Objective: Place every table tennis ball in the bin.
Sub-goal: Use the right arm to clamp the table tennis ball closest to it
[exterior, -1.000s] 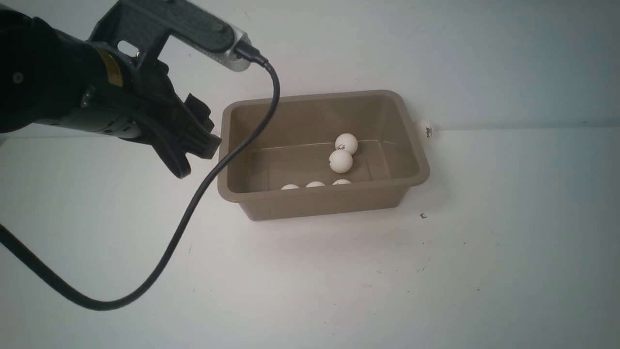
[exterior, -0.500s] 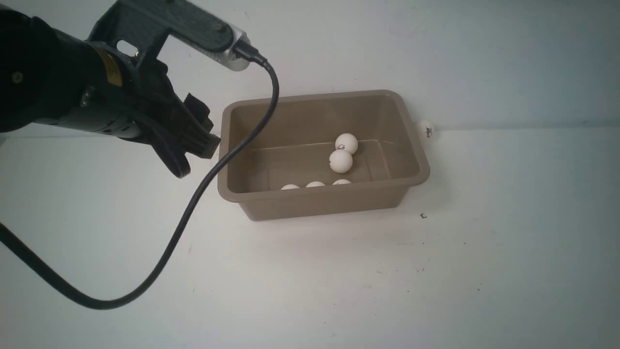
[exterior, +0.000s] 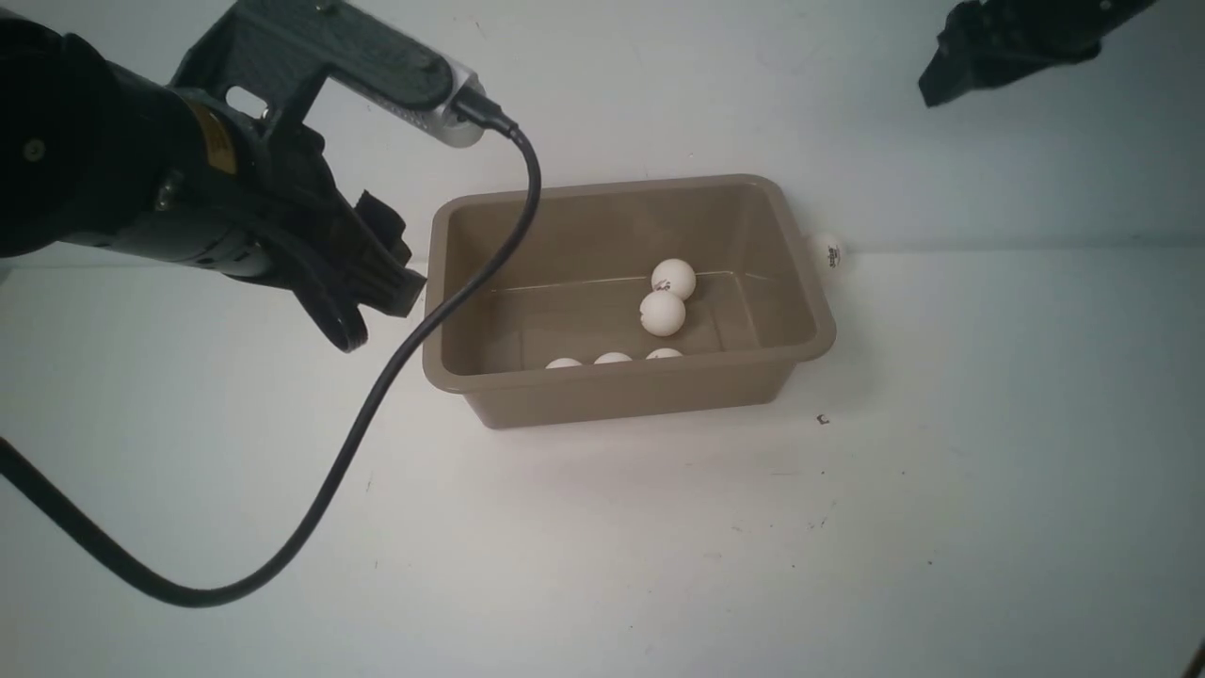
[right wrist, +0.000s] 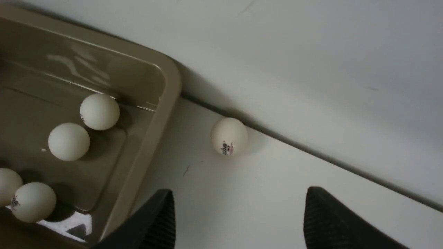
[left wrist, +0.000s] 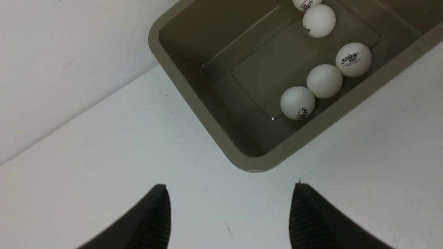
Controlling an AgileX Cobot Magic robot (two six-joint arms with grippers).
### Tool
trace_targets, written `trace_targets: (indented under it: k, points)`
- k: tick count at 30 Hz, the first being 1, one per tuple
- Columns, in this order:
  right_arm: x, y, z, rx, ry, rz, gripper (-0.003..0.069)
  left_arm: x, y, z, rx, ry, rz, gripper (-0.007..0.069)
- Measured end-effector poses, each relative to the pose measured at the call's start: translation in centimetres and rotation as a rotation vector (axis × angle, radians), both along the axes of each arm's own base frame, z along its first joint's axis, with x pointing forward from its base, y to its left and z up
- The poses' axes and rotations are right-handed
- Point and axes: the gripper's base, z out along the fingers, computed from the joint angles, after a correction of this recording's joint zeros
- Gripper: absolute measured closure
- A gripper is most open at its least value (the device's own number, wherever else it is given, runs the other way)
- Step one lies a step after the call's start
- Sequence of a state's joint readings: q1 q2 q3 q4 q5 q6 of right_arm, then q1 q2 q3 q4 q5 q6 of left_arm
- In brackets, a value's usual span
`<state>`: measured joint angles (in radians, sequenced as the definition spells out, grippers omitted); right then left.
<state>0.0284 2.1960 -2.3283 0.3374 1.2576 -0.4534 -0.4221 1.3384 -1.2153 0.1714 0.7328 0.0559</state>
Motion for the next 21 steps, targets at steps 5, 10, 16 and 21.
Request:
trace_targets:
  k: [5, 10, 16, 21]
  points:
    - [0.8, -0.9, -0.8, 0.168, 0.007, -0.009, 0.0195, 0.0, 0.0, 0.0, 0.002, 0.000, 0.001, 0.0209]
    - [0.8, -4.5, -0.2, 0.305, -0.002, -0.049, 0.0194, 0.0, 0.1, 0.0, 0.017, -0.007, 0.001, 0.0209]
    - [-0.3, -9.2, 2.2, 0.435, -0.096, -0.083, 0.0194, 0.1, 0.1, 0.0, 0.020, -0.008, 0.001, 0.0209]
    - [-2.3, -12.9, 5.5, 0.495, -0.210, -0.111, 0.0194, 0.1, 0.1, 0.0, 0.021, -0.009, 0.001, 0.0209]
